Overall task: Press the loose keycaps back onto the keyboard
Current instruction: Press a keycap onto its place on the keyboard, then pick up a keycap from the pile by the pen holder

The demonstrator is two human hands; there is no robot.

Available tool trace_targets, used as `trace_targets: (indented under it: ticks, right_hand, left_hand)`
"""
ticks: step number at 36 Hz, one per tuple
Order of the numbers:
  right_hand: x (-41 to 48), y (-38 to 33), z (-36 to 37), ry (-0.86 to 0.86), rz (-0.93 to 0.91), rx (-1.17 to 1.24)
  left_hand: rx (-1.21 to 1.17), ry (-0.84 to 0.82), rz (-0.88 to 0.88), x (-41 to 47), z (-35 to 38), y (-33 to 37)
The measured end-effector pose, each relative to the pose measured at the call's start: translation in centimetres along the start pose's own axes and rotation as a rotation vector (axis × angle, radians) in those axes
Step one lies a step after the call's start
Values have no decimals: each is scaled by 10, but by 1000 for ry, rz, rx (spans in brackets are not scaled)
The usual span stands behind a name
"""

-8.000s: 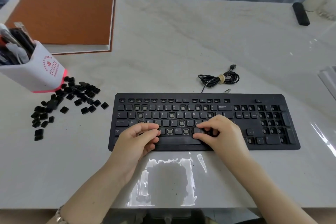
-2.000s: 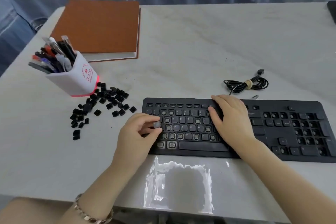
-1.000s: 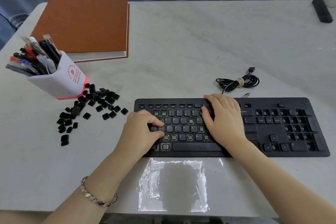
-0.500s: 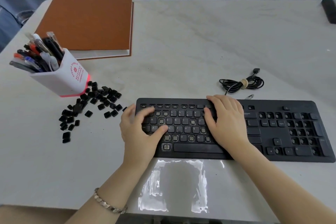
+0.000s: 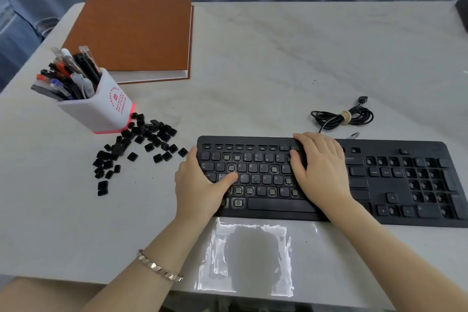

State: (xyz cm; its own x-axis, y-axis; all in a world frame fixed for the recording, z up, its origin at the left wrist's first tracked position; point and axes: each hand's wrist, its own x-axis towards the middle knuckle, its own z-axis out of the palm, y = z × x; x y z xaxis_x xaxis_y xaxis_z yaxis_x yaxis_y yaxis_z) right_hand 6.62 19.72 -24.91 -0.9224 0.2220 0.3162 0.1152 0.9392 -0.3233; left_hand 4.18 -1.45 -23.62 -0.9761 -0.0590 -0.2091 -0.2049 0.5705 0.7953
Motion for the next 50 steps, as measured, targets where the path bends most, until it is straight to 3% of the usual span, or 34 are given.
trace_targets:
  ticks: [6, 11, 14, 18, 21, 26, 30, 36, 40, 43, 47, 50]
  right_hand:
    - [-1, -1, -4, -45, 21, 15]
    - [-2, -2, -8, -98, 32, 62]
    - [3, -8, -12, -142, 62, 120]
    - [14, -37, -13, -203, 12, 246]
    - [20, -68, -11, -254, -59, 348]
    - [30, -119, -4, -355, -181, 432]
    - [38, -155, 9, -491, -255, 381]
    - [49, -189, 35, -663, -370, 113]
    - [55, -195, 44, -659, -404, -18]
    - [60, -196, 46, -678, -356, -20]
    - [64, -195, 43, -719, -366, -13]
    - [60, -192, 43, -713, -376, 25]
  left_hand:
    - [83, -30, -26, 3, 1, -1]
    - [-9, -128, -44, 5, -11, -9]
    - [21, -4, 41, 2, -27, -17]
    - [260, 209, 195, 12, -54, -26]
    - [419, 179, 220, 28, -66, -36]
    - [429, 114, 221, 40, -72, -38]
    - [417, 79, 280, 42, -77, -38]
    - [508, 35, 341, 38, -87, -49]
    - [269, 76, 205, 33, -98, -53]
    - [-38, 120, -7, 28, -105, -51]
    - [-663, 73, -342, 29, -113, -45]
    - [-1037, -21, -479, 27, -119, -33]
